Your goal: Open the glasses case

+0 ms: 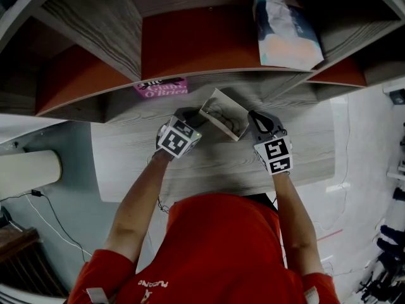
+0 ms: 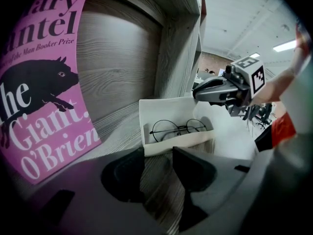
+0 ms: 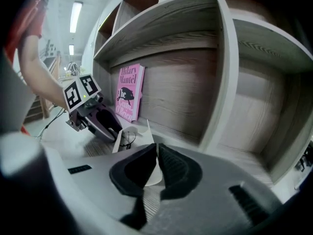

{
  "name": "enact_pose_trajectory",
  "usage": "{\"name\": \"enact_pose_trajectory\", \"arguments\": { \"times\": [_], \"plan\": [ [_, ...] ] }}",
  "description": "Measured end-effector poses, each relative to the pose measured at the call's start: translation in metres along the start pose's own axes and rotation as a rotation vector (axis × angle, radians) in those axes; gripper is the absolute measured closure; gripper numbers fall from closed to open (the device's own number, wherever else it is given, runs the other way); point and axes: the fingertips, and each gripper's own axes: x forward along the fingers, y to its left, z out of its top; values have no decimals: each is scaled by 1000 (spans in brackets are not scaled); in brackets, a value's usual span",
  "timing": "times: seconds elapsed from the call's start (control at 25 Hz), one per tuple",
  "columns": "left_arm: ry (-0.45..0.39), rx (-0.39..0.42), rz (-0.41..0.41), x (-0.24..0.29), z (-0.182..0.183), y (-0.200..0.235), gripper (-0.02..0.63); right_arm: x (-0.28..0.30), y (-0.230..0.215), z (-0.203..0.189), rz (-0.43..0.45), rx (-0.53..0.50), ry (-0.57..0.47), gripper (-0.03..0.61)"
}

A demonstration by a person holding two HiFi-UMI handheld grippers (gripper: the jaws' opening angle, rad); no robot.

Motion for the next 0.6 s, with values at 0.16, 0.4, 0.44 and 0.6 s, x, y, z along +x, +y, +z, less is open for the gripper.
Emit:
{"name": "enact_pose_trajectory", "arguments": {
  "times": [0.16, 0.4, 0.44, 0.6],
  "plan": [
    [1, -1, 2, 2, 2, -2, 436, 4, -15, -4, -43, 23, 6, 554],
    [2, -2, 7, 5, 6, -3, 436, 10, -32, -13, -80, 42, 24, 551],
    [2, -2, 7, 6, 6, -3, 436, 11, -34, -14, -84, 46, 26, 550],
    [2, -2, 10, 7, 7, -2, 436, 14, -38, -17, -98, 47, 31, 548]
  ]
}}
